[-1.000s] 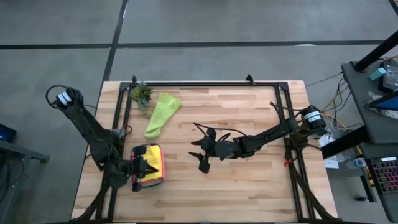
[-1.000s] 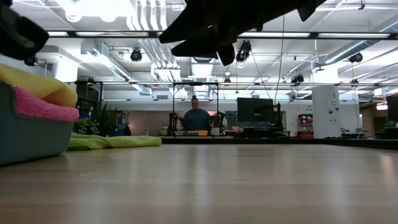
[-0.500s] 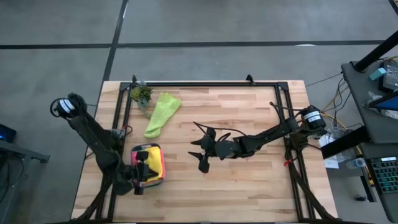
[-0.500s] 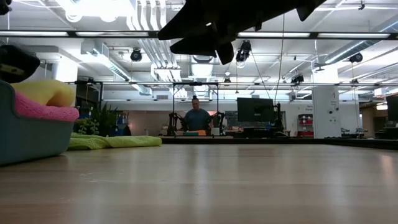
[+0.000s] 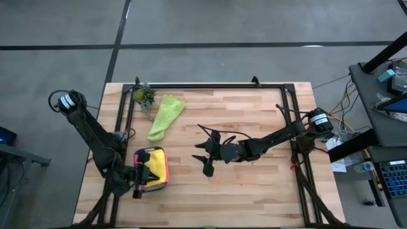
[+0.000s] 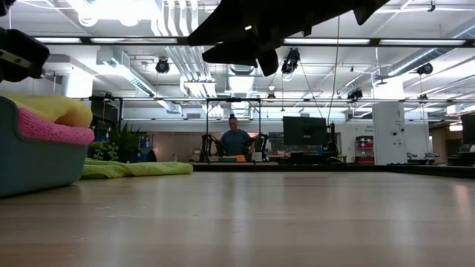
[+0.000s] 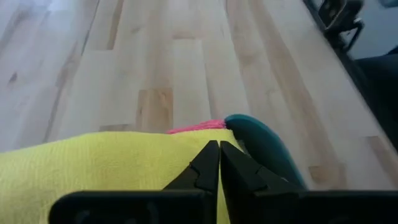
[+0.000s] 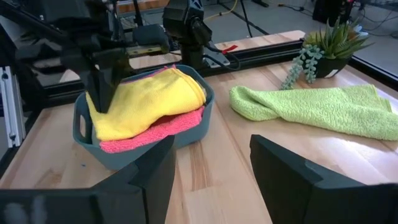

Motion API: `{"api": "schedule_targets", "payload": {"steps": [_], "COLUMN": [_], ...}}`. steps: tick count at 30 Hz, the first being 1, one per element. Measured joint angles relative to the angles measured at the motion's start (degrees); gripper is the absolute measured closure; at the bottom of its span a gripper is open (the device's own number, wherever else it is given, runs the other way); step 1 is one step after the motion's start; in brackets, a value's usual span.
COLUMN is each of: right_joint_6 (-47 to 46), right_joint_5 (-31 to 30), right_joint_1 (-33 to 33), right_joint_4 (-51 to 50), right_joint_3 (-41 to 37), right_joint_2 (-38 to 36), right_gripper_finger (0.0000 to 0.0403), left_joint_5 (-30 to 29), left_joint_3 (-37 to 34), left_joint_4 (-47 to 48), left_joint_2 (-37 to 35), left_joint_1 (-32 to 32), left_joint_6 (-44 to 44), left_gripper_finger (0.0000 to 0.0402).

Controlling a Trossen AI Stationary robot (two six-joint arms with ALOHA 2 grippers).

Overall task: Fold microfiber towels
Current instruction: Put the yellow microfiber cloth into the blue bin

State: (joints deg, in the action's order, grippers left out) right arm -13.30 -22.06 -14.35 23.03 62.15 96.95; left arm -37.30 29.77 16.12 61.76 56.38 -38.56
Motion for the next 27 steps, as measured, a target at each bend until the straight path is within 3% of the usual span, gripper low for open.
{"api": "schedule_targets", "payload": {"steps": [6, 11, 20, 27], "right_joint_6": [0.0, -0.15, -0.15, -0.11], "right_joint_5": [0.0, 0.0, 0.0, 0.0], "right_joint_1": [0.0, 0.0, 0.0, 0.0], "right_joint_4": [0.0, 0.0, -0.02, -0.04], "right_joint_3": [-0.02, -0.02, -0.04, -0.04], "right_joint_2": [0.0, 0.0, 0.0, 0.0], "right_gripper_finger": [0.0207, 0.0207, 0.0207, 0.0207], "left_joint_5": [5.74, 8.15, 9.9, 9.69], "left_joint_3": [-0.1, -1.33, -0.56, 3.29], "left_joint_4": [0.94, 2.84, 2.65, 9.21], "left_joint_2": [-2.51, -0.15, 4.21, 0.86], "left_joint_1": [0.0, 0.02, -0.09, -1.3], "left_joint_6": [-0.41, -3.15, -2.88, -0.82], "left_gripper_finger": [0.0402, 0.0402, 0.0402, 0.0402]}}
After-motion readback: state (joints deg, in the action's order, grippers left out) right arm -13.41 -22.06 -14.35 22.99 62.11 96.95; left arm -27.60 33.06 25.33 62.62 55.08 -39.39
